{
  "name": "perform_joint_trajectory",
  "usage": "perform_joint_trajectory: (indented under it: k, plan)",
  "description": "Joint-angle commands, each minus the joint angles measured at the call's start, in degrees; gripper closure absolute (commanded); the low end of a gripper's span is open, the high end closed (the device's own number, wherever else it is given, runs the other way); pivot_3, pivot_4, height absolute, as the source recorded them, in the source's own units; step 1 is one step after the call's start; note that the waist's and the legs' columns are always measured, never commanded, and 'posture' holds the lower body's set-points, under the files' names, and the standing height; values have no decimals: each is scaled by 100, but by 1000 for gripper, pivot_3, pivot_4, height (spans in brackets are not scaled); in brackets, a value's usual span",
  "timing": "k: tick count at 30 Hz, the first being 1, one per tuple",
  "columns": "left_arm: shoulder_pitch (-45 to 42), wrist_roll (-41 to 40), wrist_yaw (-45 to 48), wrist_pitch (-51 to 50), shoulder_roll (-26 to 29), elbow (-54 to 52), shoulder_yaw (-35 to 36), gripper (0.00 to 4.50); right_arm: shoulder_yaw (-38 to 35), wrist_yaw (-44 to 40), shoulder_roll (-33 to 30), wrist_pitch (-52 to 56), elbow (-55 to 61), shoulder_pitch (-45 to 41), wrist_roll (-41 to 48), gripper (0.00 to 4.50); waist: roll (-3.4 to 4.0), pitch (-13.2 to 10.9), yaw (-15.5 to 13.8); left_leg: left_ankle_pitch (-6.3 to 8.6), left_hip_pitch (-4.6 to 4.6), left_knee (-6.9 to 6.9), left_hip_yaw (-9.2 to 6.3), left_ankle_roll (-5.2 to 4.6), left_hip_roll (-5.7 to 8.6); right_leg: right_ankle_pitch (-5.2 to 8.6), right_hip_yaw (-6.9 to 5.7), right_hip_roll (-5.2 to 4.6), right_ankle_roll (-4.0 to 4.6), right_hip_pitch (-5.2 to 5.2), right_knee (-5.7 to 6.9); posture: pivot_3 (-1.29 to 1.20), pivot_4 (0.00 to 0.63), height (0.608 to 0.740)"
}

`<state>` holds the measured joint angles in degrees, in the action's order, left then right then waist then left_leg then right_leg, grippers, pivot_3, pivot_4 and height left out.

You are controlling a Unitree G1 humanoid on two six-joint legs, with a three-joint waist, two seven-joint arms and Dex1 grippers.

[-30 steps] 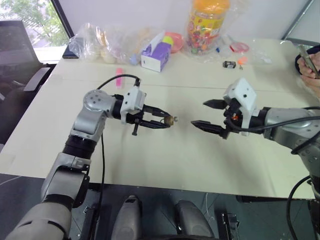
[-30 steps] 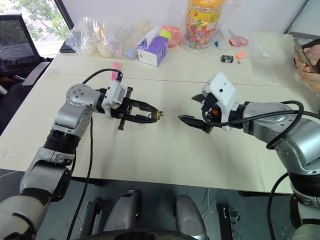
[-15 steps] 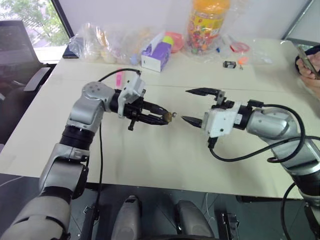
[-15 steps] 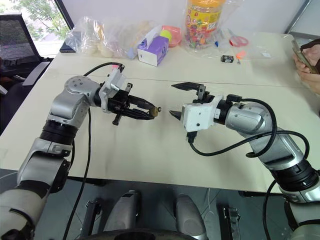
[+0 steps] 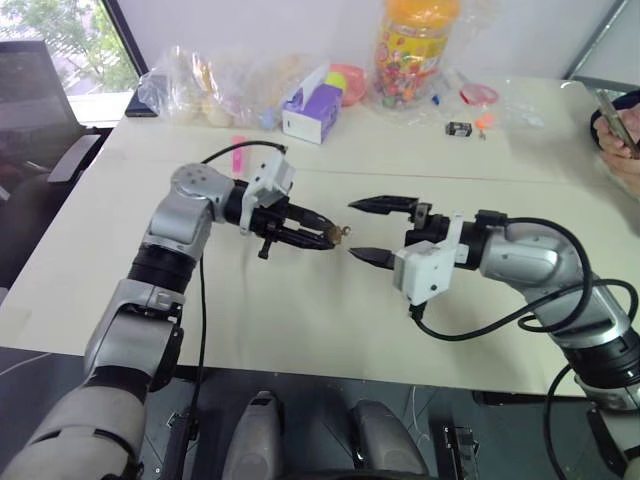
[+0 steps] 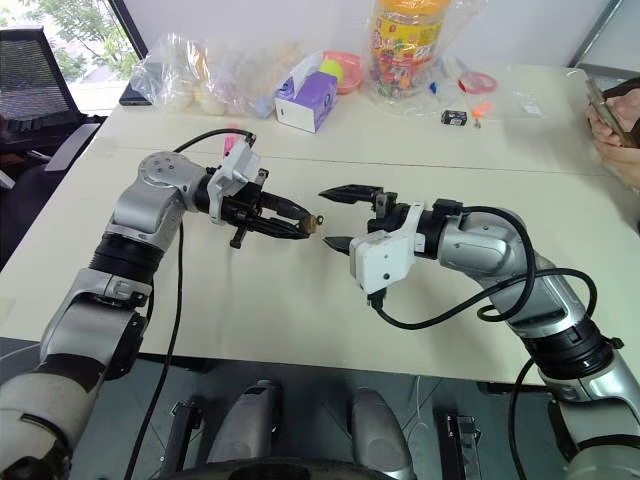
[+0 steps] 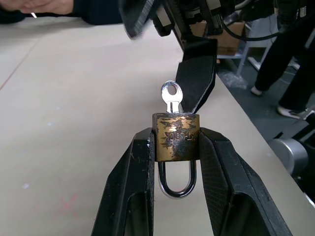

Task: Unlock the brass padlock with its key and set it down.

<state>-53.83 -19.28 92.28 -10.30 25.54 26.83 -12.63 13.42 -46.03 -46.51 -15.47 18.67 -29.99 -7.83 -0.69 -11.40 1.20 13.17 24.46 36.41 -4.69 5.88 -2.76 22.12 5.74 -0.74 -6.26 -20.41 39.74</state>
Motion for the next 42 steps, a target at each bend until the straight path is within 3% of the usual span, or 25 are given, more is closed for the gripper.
perform_joint_trajectory:
  k: [1, 4, 14, 19, 31, 42]
  plan:
    - [-120, -97, 22, 85, 17, -116, -16, 3731, -12, -34, 72, -174, -25, -130, -120, 2990, 0, 0, 0, 0, 0, 0, 0, 0, 0, 0, 0, 0, 0, 0, 0, 0, 150, 740]
    - [-98, -98, 22, 84, 10, -153, -43, 3731, -21, -62, 123, -244, -87, -147, -198, 4467, 0, 0, 1, 0, -1, 1, 0, 0, 0, 0, 0, 0, 0, 0, 1, 0, 150, 740]
    - [-118, -110, 22, 219, -3, -117, -60, 3731, 8, -203, 208, -286, -96, -139, -256, 4467, 0, 0, 0, 0, -1, 9, -1, 1, 0, 0, -1, -1, 0, 0, 10, 0, 150, 740]
    - [-59, 64, -20, 910, -164, -111, 97, 3731, 3, -366, 259, -13, -59, -95, -35, 4467, 0, 0, 0, 0, -1, 15, -1, 1, 0, 0, -1, -1, 0, 0, 15, 0, 150, 740]
    - [-9, 433, -592, 3490, -702, -90, 384, 3731, -244, -873, 507, 2379, 608, -10, 1163, 4467, 0, 0, -16, 2, 1, 52, -2, -3, 0, 0, 0, -1, 0, 9, 31, 0, 150, 740]
    - [-197, 459, -770, 4306, -860, 112, 461, 3731, -530, -675, 895, 4491, 1026, -308, 1828, 4467, -1, 0, -12, 3, 1, 56, -4, -5, 1, 0, -1, 1, 0, 8, 38, 0, 150, 740]
